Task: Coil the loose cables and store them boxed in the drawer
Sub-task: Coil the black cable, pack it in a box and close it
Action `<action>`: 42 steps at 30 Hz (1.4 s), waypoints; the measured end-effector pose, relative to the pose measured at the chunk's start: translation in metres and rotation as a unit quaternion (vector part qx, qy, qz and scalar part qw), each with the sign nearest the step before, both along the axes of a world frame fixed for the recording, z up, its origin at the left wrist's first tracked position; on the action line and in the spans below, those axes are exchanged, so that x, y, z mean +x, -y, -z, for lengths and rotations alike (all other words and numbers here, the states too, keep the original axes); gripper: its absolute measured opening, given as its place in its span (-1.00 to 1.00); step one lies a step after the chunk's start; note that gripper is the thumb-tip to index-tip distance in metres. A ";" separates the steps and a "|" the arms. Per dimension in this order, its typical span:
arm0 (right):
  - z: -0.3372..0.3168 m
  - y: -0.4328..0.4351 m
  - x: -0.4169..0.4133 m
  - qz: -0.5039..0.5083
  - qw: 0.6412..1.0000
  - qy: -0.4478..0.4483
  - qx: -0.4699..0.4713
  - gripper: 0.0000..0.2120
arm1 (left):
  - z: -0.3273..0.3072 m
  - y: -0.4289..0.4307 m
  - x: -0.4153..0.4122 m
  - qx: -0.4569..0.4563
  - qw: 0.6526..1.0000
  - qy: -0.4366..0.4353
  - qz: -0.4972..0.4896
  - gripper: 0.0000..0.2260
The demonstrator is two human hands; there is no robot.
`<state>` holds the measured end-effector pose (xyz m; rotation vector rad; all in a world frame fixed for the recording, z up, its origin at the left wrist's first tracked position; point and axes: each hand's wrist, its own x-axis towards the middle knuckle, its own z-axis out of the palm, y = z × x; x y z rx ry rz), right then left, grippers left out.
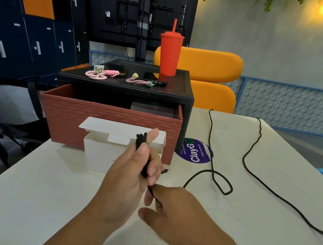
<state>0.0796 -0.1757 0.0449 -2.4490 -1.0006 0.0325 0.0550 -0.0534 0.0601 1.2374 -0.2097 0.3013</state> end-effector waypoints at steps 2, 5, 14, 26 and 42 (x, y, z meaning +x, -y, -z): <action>0.000 0.004 0.002 -0.012 0.999 0.043 -0.008 -0.87 | 0.001 0.005 -0.001 0.104 0.993 0.019 -0.046 -0.79; 0.000 0.010 0.008 -0.023 0.994 0.111 0.002 -0.82 | 0.007 0.008 -0.002 0.225 0.967 0.023 -0.114 -0.72; -0.011 0.028 0.012 0.003 0.985 0.098 0.139 -0.74 | 0.012 0.003 0.002 0.420 0.898 0.003 -0.128 -0.62; -0.028 0.045 0.022 0.115 0.903 -0.048 0.412 -0.70 | -0.003 0.005 -0.007 0.098 0.962 -0.122 0.223 -0.58; -0.023 0.060 0.029 0.216 0.918 0.039 0.329 -0.56 | 0.010 -0.018 0.013 -0.267 0.853 -0.064 0.444 -0.63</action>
